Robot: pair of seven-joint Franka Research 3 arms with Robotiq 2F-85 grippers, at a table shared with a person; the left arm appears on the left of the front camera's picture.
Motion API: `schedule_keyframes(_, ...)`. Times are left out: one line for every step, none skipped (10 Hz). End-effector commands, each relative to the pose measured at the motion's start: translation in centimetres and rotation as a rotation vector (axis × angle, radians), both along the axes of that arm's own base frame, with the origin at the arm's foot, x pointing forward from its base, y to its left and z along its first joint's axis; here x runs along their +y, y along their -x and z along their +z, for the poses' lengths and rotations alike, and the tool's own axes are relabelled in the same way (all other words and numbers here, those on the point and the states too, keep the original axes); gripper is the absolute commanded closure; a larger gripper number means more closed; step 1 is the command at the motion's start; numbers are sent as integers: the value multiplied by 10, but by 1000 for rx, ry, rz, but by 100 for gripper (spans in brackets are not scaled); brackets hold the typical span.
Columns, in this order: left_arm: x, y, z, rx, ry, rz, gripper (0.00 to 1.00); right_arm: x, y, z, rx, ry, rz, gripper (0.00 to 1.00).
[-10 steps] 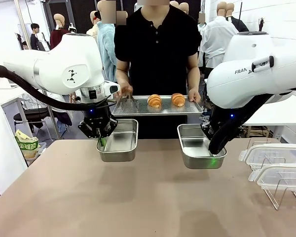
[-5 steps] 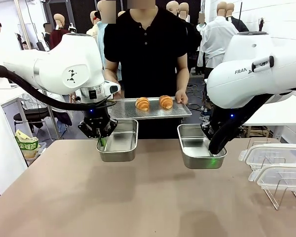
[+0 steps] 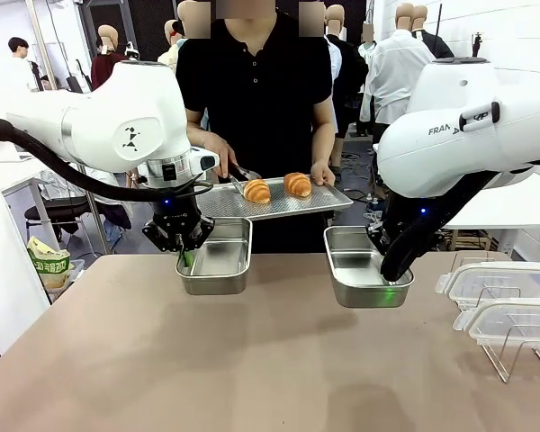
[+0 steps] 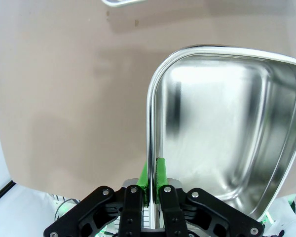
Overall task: Place the bread in airtight containers.
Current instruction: Once an object is inside an Airtight Container , place the container in the center of the table.
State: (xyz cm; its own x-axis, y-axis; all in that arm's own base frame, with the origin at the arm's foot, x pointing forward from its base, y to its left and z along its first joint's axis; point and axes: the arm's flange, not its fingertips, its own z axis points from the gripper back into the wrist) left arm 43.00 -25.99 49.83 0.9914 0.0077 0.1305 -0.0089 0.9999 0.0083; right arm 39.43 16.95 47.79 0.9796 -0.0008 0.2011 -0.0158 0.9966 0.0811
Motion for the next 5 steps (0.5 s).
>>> schedule_keyframes(1,-1,4,-9,0,0,100,0,-1,2,-11,-10,0,100)
schedule_keyframes(1,-1,4,-9,0,0,100,0,-1,2,-11,-10,0,100)
schedule_keyframes(1,-1,4,-9,0,0,100,0,-1,2,-11,-10,0,100)
schedule_keyframes(1,-1,4,-9,0,0,100,0,-1,2,-11,-10,0,100)
schedule_keyframes(1,-1,4,-9,0,0,100,0,-1,2,-11,-10,0,100)
